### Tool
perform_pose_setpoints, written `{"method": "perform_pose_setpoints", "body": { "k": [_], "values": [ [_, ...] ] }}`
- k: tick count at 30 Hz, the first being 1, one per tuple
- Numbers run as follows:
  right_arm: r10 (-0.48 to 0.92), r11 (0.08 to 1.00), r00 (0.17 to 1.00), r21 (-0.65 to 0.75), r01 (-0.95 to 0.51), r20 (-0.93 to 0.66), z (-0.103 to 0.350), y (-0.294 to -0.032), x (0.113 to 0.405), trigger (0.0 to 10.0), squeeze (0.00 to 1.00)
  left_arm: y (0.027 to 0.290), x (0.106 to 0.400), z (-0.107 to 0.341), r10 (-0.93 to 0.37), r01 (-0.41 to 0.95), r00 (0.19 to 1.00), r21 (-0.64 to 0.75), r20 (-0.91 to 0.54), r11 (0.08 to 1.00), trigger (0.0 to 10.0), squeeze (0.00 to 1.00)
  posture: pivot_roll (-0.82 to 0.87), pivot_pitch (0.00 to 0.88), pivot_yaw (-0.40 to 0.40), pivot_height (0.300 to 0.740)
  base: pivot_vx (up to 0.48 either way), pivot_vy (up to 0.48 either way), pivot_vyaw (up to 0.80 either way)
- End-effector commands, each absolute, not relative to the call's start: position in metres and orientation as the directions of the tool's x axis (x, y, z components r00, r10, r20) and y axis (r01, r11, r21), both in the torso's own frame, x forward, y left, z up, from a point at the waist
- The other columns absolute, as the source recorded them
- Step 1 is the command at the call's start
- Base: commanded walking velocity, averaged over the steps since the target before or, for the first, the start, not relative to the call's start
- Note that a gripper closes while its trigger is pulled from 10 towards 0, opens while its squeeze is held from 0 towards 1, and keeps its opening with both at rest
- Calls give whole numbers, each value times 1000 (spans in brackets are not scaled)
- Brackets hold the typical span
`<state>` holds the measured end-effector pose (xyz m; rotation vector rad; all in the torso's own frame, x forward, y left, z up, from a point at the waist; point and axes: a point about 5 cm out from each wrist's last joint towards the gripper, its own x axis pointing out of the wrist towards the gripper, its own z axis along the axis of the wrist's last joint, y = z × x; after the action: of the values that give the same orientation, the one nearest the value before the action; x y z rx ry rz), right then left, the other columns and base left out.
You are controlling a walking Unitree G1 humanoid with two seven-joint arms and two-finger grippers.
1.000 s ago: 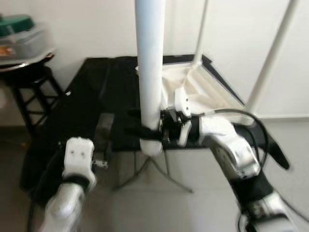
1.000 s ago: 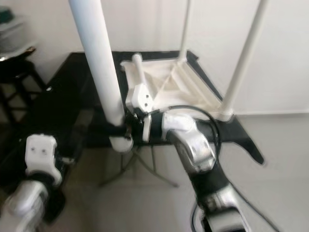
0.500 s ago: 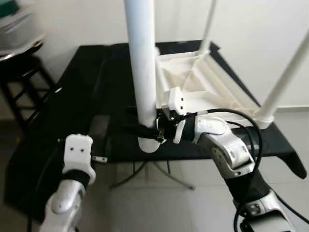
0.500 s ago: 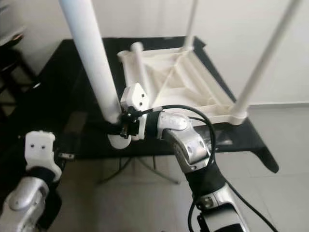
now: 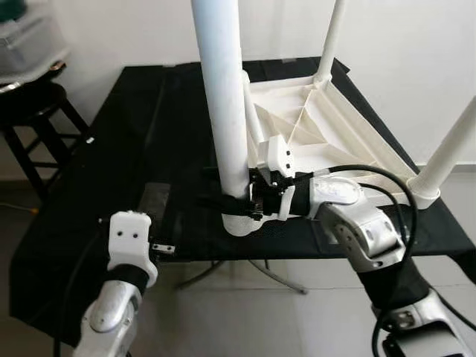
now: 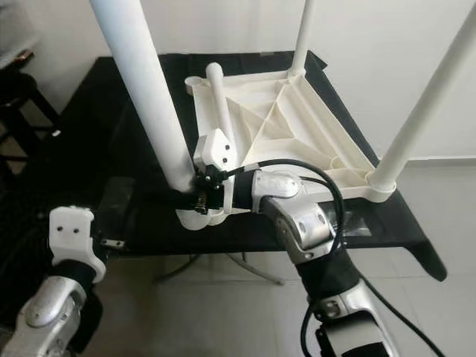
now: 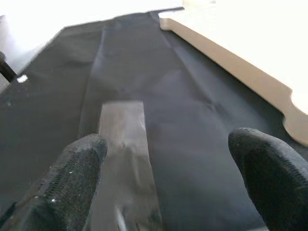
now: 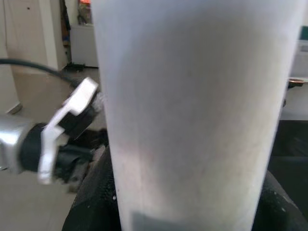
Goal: Building children table
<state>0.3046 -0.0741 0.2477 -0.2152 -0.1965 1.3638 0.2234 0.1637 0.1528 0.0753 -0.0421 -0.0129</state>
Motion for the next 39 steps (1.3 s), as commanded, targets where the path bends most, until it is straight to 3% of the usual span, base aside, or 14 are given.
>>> {"method": "perform_pose_setpoints", "body": {
  "k": [1,9,16,25,28,29,32,35,39],
  "values": [
    [982,189,186,-272,-944,36,253,-72,306,10000,0,164,219,153,-21,18,999,85,39,996,10000,0,-34,173,31,740,0,-450,0],
    [982,189,179,-244,-951,60,251,-65,301,10000,0,169,214,153,46,-47,999,54,26,997,10000,0,-28,213,36,740,0,-282,0],
    [962,268,246,-229,-936,118,266,-47,322,10000,0,170,210,161,50,-55,998,130,39,990,10000,0,-14,288,40,740,0,0,0],
    [966,238,201,-257,-937,164,293,-30,342,10000,0,172,205,174,66,-72,996,123,56,990,10000,0,9,368,21,740,0,0,0],
    [979,170,128,-294,-940,157,302,-24,342,10000,0,174,203,177,80,-87,995,117,60,989,10000,0,21,406,8,740,0,0,0],
    [991,88,48,-344,-935,124,310,-17,343,10000,0,174,200,179,95,-101,994,104,60,989,10000,0,22,422,-1,740,0,0,0],
    [994,53,15,-360,-932,107,313,-15,343,10000,0,174,198,180,101,-107,993,98,59,989,10000,0,20,430,-6,740,0,0,0],
    [987,-137,-158,-411,-901,17,323,-7,337,10000,0,171,196,182,124,-129,990,96,62,987,10000,0,11,443,-28,740,0,0,0],
    [981,-177,-194,-418,-891,-1,325,-5,335,10000,0,171,196,183,127,-133,990,94,64,987,10000,0,8,445,-32,740,0,0,0]
  ]
}}
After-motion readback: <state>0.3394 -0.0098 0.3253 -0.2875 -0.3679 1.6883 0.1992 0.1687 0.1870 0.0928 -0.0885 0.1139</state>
